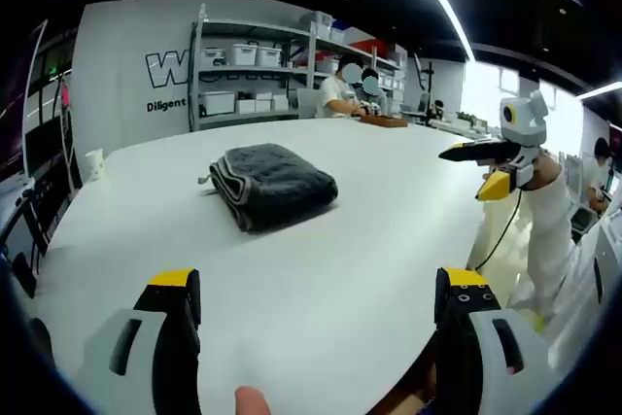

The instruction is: Open the folded towel by lifting each exposed corner and separating the folded layers until the towel lies flat within the target outline without major curled edges

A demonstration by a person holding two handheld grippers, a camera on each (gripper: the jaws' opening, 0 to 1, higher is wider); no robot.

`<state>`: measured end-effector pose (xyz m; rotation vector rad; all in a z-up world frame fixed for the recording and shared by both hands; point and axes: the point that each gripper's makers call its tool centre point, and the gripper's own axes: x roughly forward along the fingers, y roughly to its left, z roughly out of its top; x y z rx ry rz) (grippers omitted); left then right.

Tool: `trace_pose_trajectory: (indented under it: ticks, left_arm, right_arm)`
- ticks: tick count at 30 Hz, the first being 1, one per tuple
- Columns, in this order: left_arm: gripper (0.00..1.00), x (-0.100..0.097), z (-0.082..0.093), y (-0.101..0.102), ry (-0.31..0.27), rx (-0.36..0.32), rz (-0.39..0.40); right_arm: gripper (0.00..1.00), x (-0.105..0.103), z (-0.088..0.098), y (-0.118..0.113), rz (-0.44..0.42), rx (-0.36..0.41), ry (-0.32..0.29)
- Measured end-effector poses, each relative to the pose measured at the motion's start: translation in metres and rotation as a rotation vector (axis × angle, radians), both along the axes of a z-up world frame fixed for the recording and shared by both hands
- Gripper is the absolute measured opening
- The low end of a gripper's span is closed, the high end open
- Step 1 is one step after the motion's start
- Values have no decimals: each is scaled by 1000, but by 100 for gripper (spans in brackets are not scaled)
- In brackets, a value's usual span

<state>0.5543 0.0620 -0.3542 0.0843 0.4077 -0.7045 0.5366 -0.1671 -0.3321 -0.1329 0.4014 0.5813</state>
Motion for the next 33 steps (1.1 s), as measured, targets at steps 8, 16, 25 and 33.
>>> trace_pose_trajectory:
  ticks: [8, 16, 25, 33]
  left_arm:
    - [100, -1, 1, -2, -5, 5, -6]
    - [100, -2, 4, -1, -15, 5, -5]
    - [100, -4, 4, -2, -13, 6, -9]
    - [100, -5, 2, -2, -7, 10, -11]
  right_arm:
    - [99, 1, 3, -1, -3, 7, -8]
    - [99, 1, 2, -1, -1, 3, -5]
    - [99, -1, 1, 0, 2, 6, -5]
    - [99, -2, -1, 0, 0, 5, -1]
